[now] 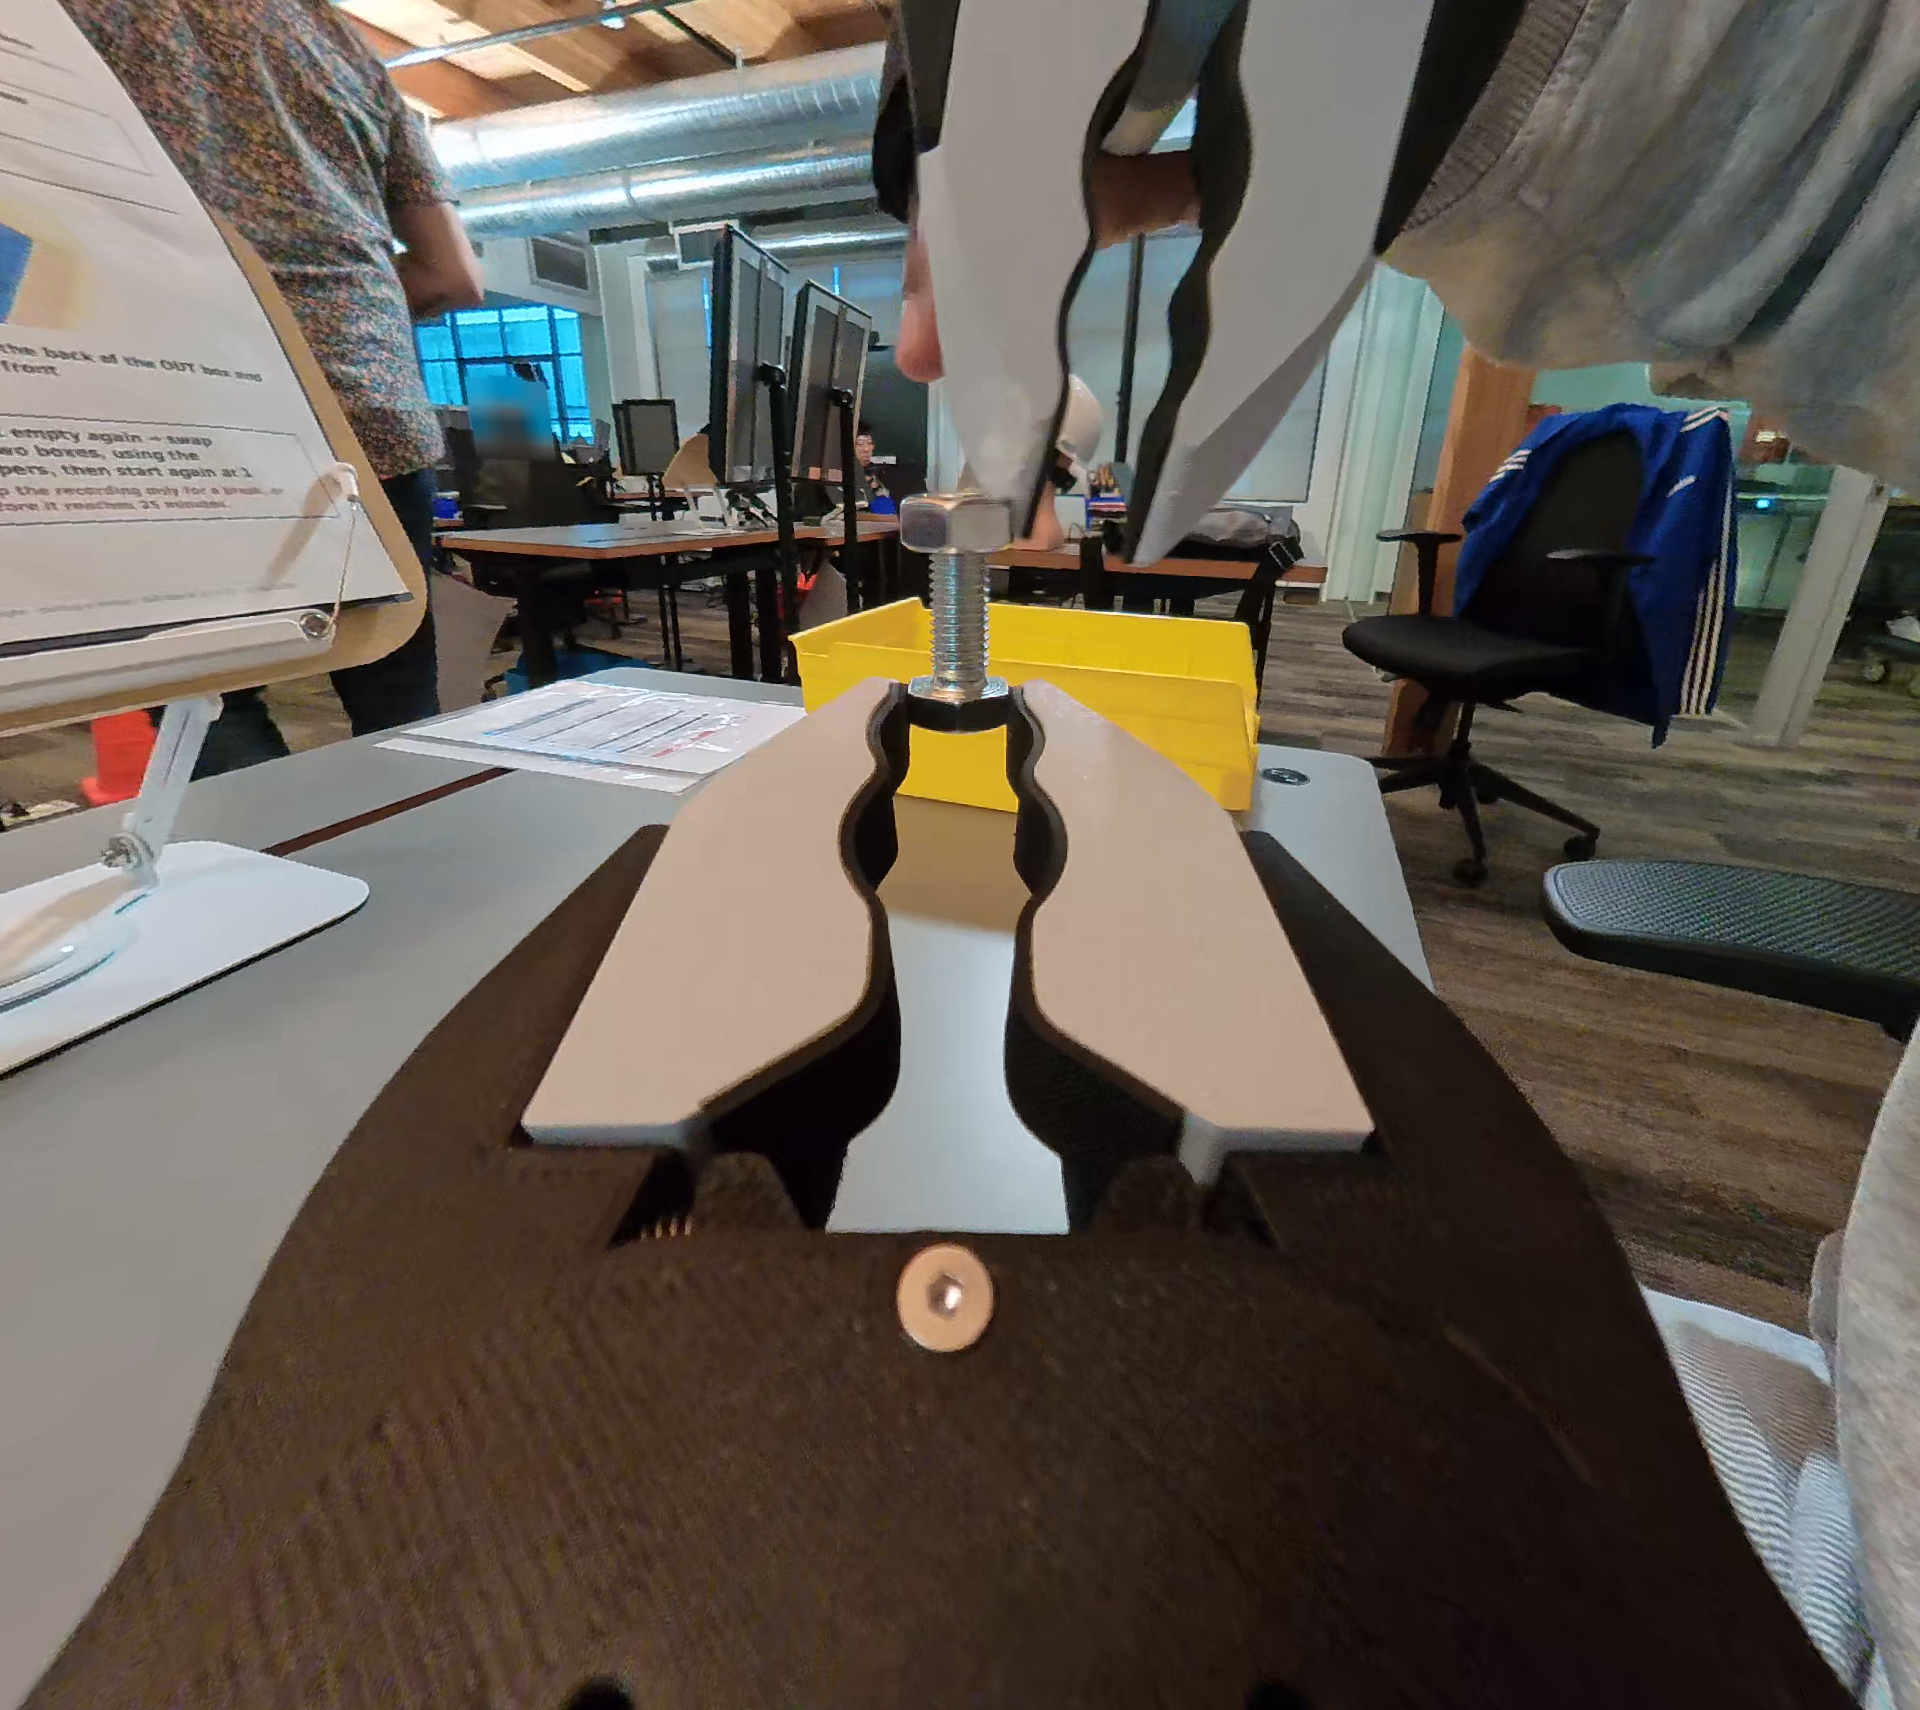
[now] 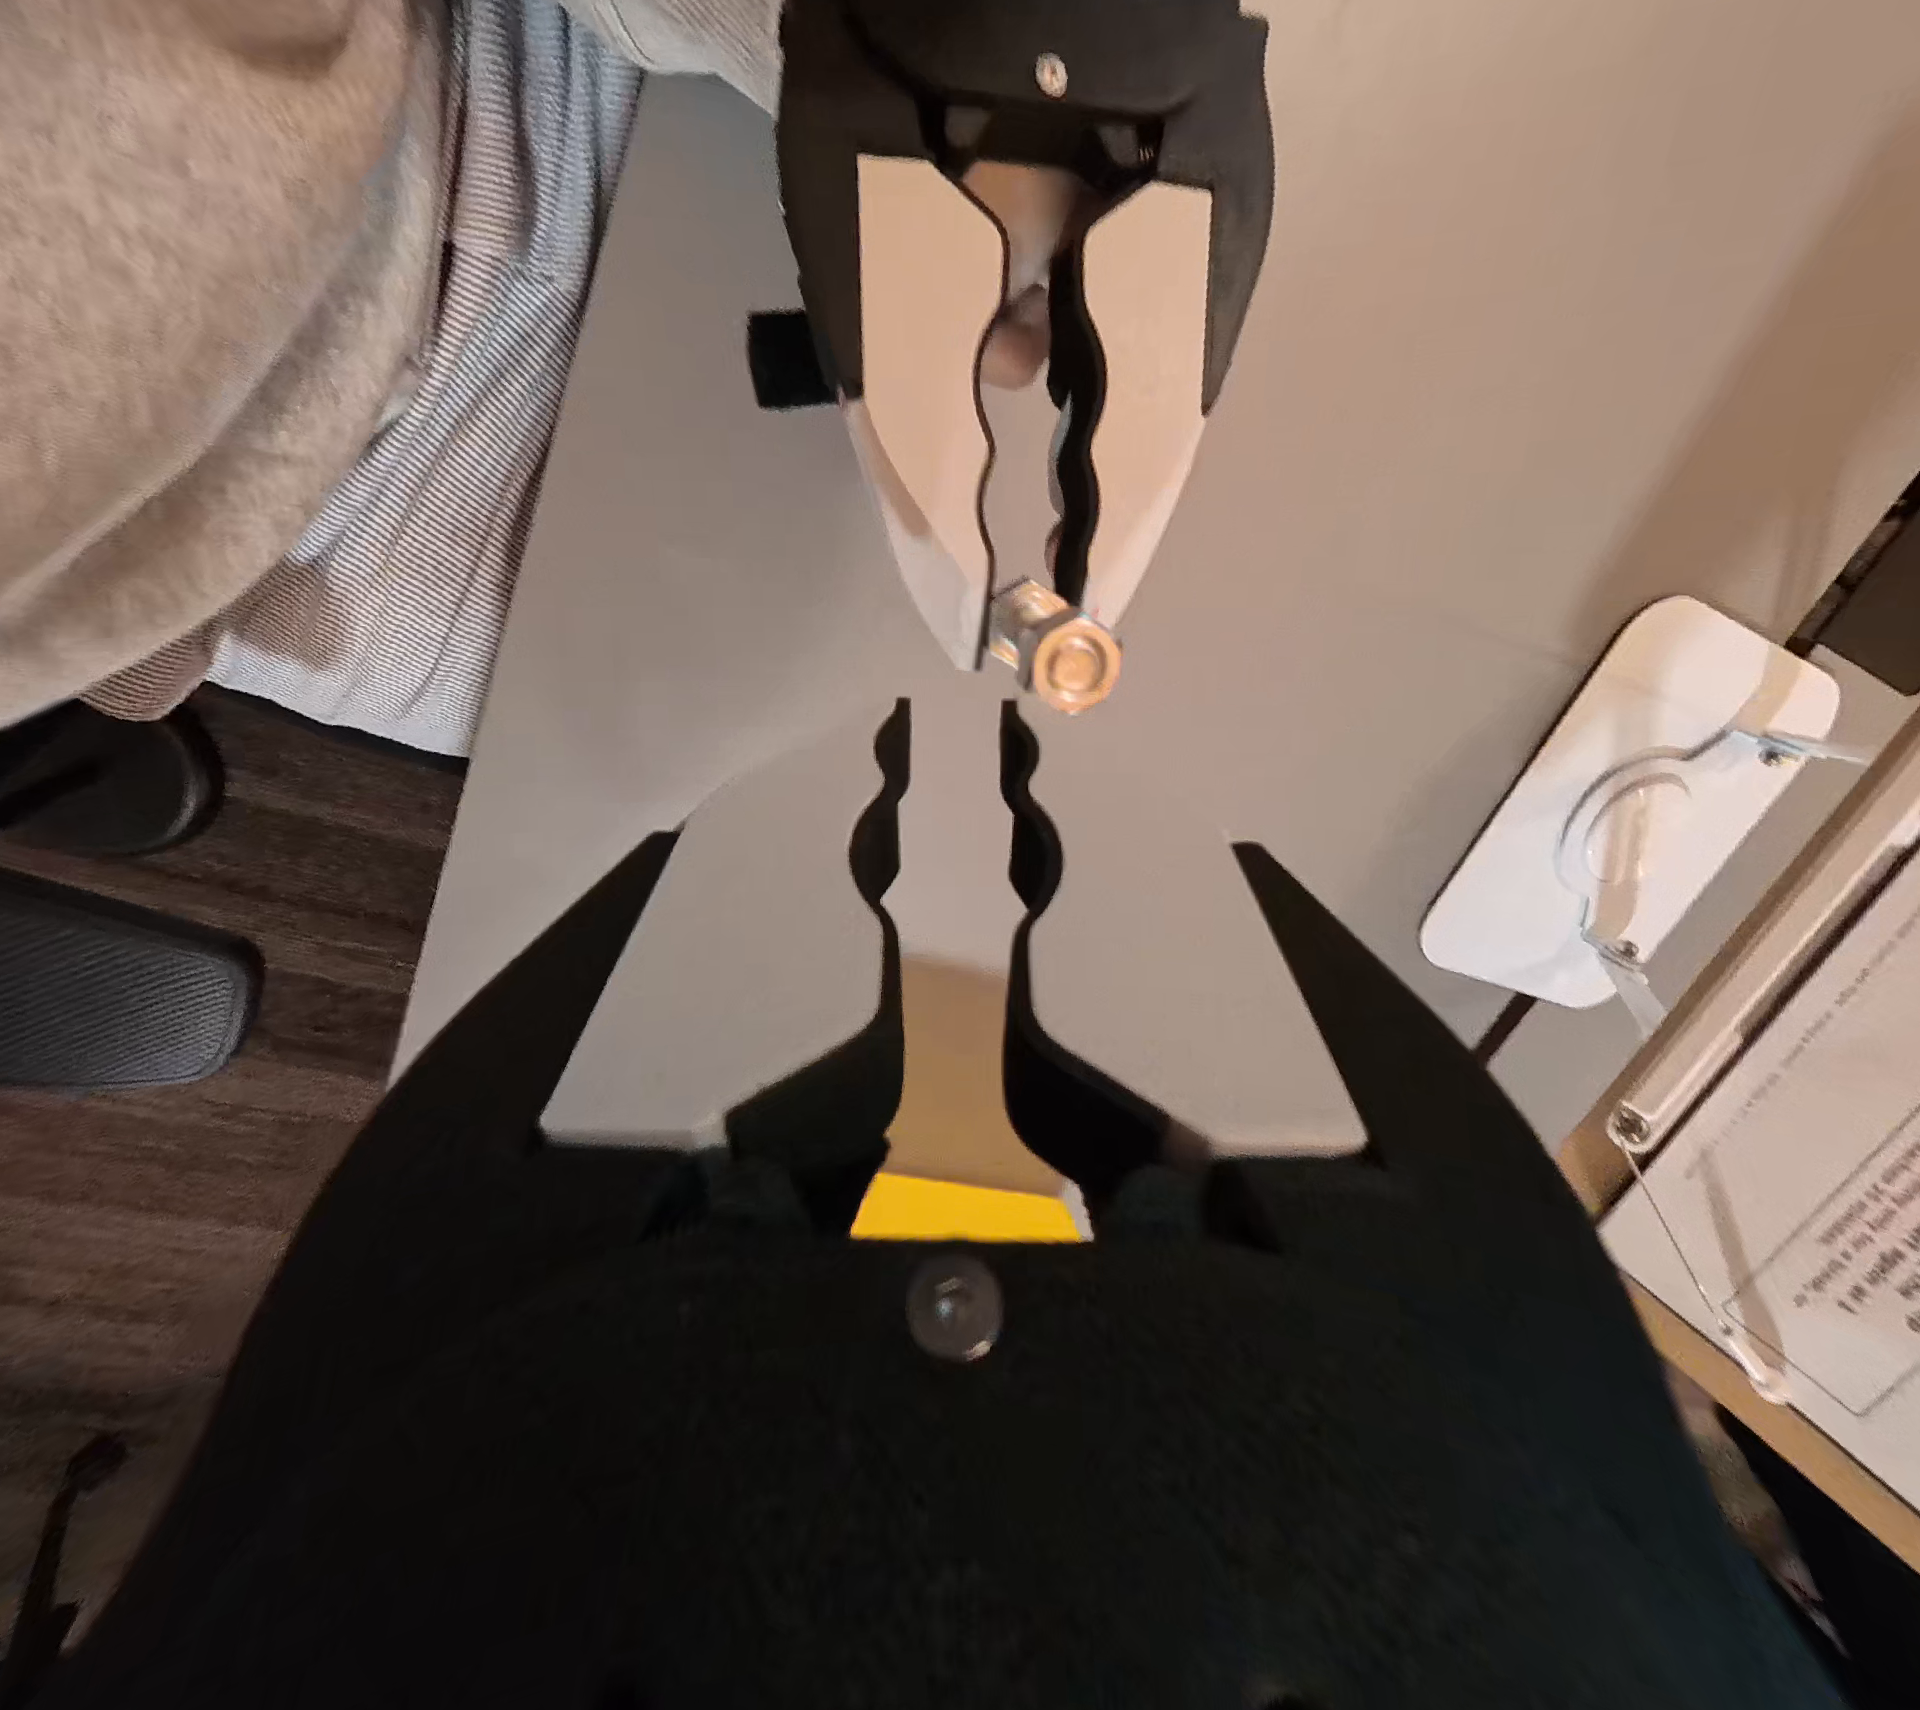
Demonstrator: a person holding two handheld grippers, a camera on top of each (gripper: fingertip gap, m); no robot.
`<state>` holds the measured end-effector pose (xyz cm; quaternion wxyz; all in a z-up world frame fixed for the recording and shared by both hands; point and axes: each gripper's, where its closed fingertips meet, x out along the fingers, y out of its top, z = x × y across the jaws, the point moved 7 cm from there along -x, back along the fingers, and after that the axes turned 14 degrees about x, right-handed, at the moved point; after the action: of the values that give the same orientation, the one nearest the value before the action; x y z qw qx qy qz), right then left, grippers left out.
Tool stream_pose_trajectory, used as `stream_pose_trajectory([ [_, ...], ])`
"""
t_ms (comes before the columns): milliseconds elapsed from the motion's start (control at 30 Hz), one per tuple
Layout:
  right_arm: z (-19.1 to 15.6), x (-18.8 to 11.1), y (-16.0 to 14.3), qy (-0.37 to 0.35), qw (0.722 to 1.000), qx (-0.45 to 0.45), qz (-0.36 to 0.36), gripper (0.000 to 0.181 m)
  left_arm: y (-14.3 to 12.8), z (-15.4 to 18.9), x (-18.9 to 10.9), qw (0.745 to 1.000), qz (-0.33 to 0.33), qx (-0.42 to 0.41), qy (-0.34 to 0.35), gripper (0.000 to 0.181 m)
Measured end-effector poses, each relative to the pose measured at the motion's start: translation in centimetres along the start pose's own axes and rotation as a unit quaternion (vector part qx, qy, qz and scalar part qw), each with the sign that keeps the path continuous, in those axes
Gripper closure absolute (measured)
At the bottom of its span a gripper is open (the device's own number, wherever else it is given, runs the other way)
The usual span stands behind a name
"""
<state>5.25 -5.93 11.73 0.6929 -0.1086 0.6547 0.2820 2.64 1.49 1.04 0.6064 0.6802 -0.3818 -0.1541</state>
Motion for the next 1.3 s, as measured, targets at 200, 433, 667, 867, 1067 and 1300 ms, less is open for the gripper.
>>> stream_pose_trajectory([
  [200,-0.6,0.4,1.1,0.001,1.000,-0.020,0.008,0.163,-0.2,0.1,0.1,1.000,-0.010,0.006,0.002,0.162],
  [433,0.1,0.5,0.8,-0.011,1.000,-0.008,0.000,0.156,-0.3,0.3,0.2,1.000,-0.018,0.018,-0.002,0.162],
  [667,0.6,0.7,0.0,-0.021,1.000,0.000,-0.008,0.152,-0.1,0.4,0.1,1.000,-0.008,0.019,-0.004,0.162],
  [867,0.8,0.7,-0.6,-0.022,0.999,0.007,-0.024,0.152,0.1,0.2,0.0,1.000,0.000,0.015,0.002,0.162],
  [1067,0.5,0.6,-1.0,-0.011,0.999,0.012,-0.032,0.157,0.1,-0.1,-0.1,1.000,0.003,0.007,0.013,0.162],
  [1300,-0.7,0.2,0.5,0.009,1.000,-0.007,0.004,0.161,-0.2,0.0,0.1,1.000,-0.011,0.012,0.010,0.162],
])
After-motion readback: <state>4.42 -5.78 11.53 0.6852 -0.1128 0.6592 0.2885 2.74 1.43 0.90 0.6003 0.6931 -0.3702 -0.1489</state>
